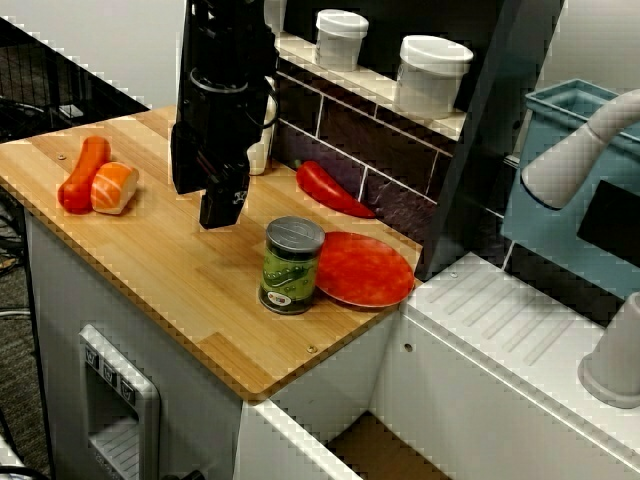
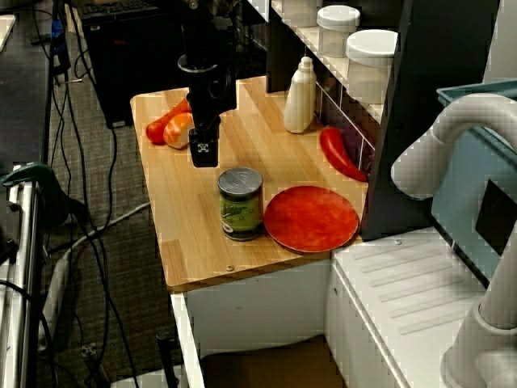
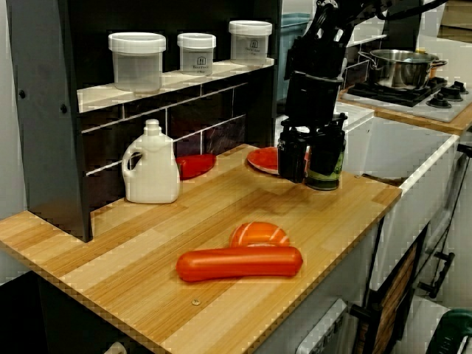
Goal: Push into sink
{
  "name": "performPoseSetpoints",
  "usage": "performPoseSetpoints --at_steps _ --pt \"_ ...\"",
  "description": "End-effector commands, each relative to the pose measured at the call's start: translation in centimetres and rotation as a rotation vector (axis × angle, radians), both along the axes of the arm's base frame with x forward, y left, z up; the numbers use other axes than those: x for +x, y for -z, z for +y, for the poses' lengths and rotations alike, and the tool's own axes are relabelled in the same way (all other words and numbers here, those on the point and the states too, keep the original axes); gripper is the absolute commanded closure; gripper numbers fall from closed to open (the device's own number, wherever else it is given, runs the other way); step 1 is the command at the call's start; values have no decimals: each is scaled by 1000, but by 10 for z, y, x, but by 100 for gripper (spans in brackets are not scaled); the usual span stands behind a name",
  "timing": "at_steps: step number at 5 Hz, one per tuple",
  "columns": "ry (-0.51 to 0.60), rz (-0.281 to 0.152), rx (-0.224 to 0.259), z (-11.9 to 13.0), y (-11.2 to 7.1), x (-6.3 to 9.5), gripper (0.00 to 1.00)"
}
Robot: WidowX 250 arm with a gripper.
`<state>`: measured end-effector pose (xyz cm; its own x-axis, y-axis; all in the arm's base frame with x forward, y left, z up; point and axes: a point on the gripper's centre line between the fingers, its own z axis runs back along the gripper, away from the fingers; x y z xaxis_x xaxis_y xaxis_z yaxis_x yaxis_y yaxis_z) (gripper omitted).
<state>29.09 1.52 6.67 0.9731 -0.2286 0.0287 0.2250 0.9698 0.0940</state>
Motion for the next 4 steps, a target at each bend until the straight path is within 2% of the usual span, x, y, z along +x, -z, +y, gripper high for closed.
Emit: performPoseSetpoints --at_steps 1,3,4 --pt "0 0 0 0 0 0 0" --pt "42 -5 -38 27 -2 10 0" --pt "172 11 38 29 0 19 0"
